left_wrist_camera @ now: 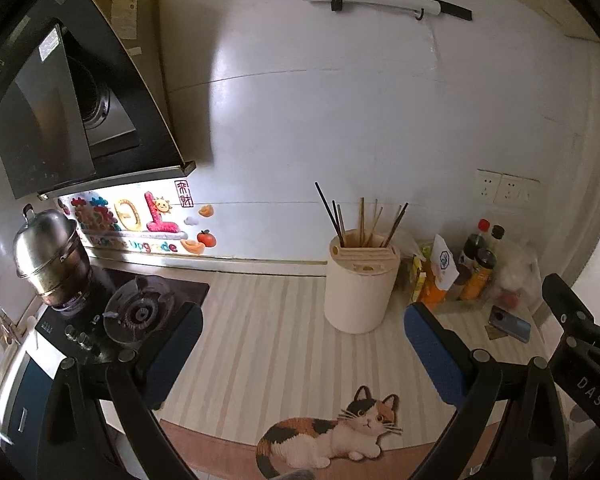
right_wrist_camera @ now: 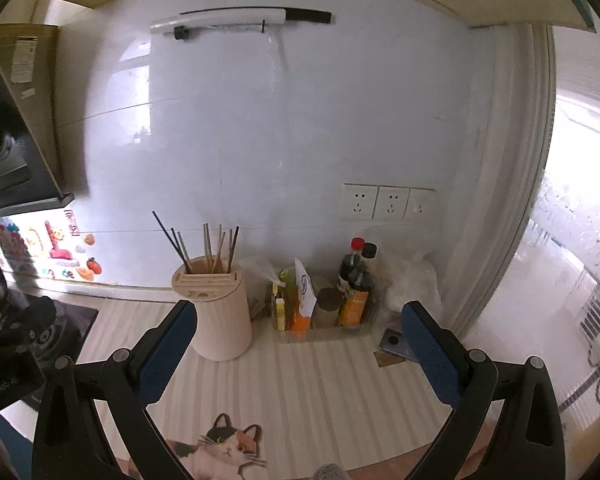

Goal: Organize utensils

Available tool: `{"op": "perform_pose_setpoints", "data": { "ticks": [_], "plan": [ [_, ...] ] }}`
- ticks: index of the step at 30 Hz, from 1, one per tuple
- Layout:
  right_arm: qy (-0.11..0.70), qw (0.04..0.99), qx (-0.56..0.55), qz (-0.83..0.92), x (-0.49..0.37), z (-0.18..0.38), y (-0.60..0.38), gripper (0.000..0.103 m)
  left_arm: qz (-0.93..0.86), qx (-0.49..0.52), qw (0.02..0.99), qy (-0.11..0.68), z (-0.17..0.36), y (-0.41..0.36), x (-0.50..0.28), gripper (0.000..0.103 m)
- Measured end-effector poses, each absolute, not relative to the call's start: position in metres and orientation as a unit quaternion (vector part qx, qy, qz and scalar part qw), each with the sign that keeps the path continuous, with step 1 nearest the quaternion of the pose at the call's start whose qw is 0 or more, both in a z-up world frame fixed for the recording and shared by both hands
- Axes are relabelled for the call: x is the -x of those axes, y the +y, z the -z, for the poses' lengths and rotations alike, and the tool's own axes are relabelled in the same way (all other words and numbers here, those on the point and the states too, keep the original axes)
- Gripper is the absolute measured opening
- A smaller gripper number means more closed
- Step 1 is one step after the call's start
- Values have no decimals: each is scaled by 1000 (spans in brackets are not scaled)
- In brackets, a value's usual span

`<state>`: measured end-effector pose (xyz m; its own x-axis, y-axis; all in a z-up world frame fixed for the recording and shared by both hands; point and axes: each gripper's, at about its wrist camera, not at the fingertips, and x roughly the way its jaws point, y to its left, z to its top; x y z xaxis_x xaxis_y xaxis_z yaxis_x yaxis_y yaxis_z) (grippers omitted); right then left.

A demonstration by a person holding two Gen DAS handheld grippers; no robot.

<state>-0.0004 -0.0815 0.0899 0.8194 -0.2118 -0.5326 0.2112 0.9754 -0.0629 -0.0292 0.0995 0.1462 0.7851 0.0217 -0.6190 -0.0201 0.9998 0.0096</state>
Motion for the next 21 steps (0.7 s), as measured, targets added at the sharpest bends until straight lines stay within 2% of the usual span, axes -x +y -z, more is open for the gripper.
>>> {"op": "perform_pose_setpoints", "data": {
  "ticks": [21],
  "plan": [
    [276,956,2,96,25,-102,-76,103,-18,3,943,333,-145,104,44,103]
  ]
}}
